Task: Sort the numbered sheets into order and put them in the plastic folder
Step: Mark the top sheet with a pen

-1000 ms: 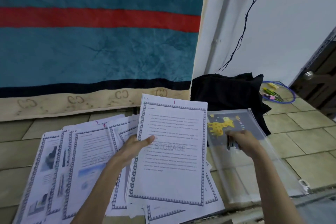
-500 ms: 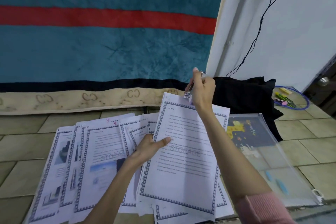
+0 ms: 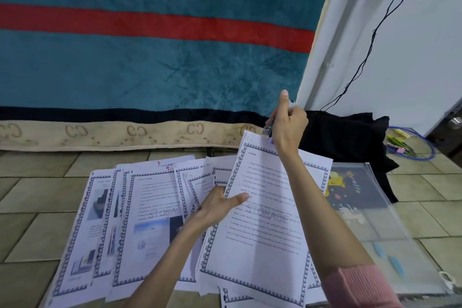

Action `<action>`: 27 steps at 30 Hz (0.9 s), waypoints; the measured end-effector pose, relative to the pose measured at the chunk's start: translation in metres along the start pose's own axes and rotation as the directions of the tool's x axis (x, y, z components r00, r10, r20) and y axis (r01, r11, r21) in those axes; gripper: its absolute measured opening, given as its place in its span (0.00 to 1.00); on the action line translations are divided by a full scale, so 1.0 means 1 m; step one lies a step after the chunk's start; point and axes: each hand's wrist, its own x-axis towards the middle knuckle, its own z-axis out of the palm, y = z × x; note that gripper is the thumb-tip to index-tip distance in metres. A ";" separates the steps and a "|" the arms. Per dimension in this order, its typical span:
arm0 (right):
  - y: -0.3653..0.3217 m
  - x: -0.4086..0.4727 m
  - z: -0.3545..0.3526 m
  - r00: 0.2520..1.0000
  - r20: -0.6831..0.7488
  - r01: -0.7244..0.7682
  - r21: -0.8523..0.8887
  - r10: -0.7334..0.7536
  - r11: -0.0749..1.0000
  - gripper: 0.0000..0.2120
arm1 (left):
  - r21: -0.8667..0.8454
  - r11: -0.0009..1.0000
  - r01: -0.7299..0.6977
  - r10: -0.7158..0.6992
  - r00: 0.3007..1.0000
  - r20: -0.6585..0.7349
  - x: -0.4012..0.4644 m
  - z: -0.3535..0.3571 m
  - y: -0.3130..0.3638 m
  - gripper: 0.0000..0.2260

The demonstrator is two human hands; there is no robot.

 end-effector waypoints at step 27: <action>-0.006 -0.013 0.013 0.982 0.149 -0.111 -0.070 0.120 0.991 0.37 | 0.034 0.999 0.001 -0.002 0.999 0.037 -0.003 0.016 0.004 0.17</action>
